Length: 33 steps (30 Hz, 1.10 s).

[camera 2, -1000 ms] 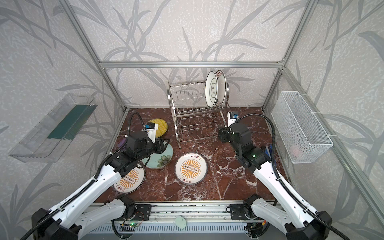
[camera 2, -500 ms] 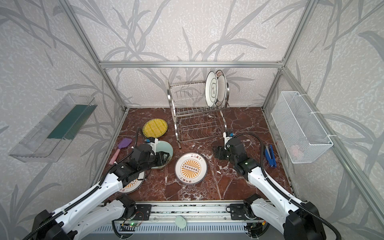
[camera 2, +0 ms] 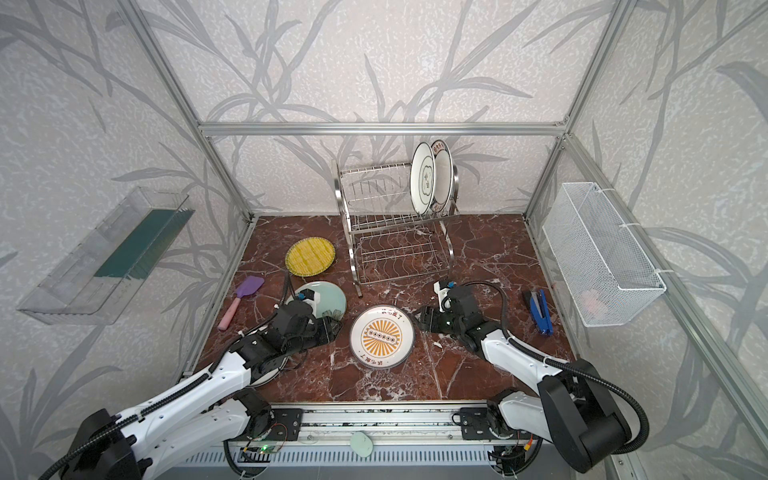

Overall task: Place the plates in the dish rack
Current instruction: 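Bring the right gripper to the sunburst plate's rim opposite the left gripper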

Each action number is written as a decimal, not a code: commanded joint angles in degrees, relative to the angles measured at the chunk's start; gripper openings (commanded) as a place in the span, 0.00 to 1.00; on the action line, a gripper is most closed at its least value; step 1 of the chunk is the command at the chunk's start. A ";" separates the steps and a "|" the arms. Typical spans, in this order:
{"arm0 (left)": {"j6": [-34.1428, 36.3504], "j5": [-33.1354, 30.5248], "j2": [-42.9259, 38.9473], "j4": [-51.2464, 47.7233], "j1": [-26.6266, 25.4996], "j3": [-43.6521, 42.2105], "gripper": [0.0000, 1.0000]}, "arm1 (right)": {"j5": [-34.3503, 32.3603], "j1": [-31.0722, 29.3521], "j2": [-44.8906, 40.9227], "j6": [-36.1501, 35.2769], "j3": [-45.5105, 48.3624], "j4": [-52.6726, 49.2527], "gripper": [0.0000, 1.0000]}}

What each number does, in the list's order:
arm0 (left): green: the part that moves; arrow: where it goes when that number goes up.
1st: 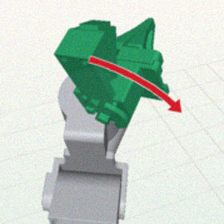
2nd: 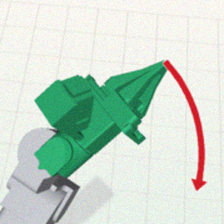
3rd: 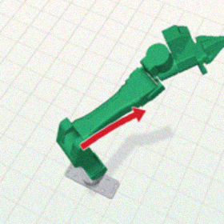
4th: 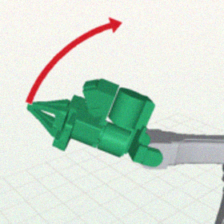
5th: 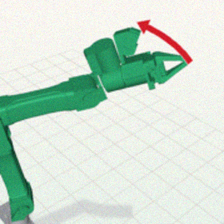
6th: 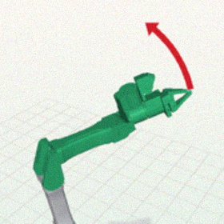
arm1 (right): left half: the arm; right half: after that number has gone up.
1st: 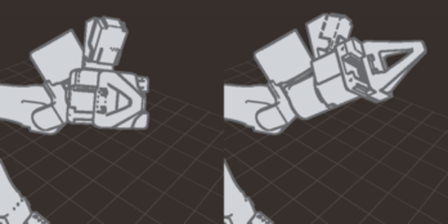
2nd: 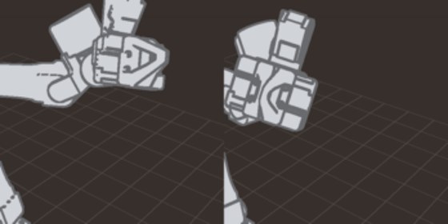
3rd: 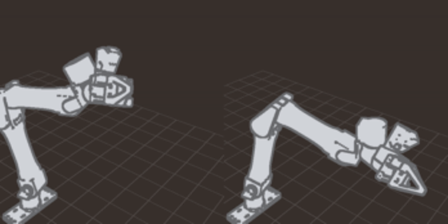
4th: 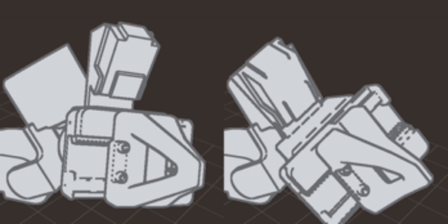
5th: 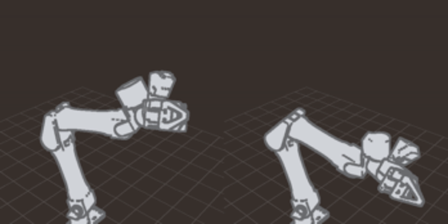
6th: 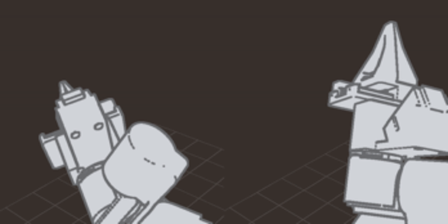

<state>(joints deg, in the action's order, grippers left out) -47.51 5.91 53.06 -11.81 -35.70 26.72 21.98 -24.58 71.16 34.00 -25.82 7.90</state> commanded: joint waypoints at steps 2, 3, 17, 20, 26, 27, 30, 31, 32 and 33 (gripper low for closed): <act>-0.71 -1.69 1.32 1.66 -0.34 0.21 0.41 | 4.65 0.15 3.16 1.91 0.68 4.86 0.74; -0.59 -1.65 1.59 1.80 -0.37 0.43 0.41 | 5.23 0.09 3.97 2.18 0.75 5.56 0.74; -0.22 -1.08 3.73 2.53 -0.33 1.44 0.41 | 9.13 -0.02 10.16 5.79 3.72 13.22 0.55; -0.13 -1.00 3.73 2.49 -0.37 1.59 0.41 | 9.42 -0.20 11.56 6.40 4.20 14.87 0.53; -0.37 -0.65 3.59 2.49 -0.33 1.41 0.41 | 10.32 -1.14 15.02 8.29 4.47 19.63 0.49; -0.35 -0.68 3.54 2.54 -0.33 1.43 0.41 | 10.43 -1.32 15.82 8.60 4.47 20.55 0.48; -0.48 -0.60 3.56 2.57 -0.33 1.32 0.41 | 10.85 -2.13 17.93 9.86 4.23 23.05 0.45; -0.47 -0.62 3.55 2.53 -0.33 1.36 0.41 | 11.07 -2.38 18.73 10.19 4.13 23.89 0.44; -0.48 -0.45 3.55 2.51 -0.33 1.32 0.41 | 11.19 -2.62 19.36 10.52 4.05 24.59 0.43; -0.48 -0.40 3.60 2.51 -0.35 1.32 0.41 | 11.32 -2.82 20.07 10.94 4.03 25.40 0.42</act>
<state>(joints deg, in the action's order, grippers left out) -47.59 5.87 56.47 -9.82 -35.94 26.85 32.51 -26.65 89.23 43.33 -21.89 30.87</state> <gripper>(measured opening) 0.409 0.427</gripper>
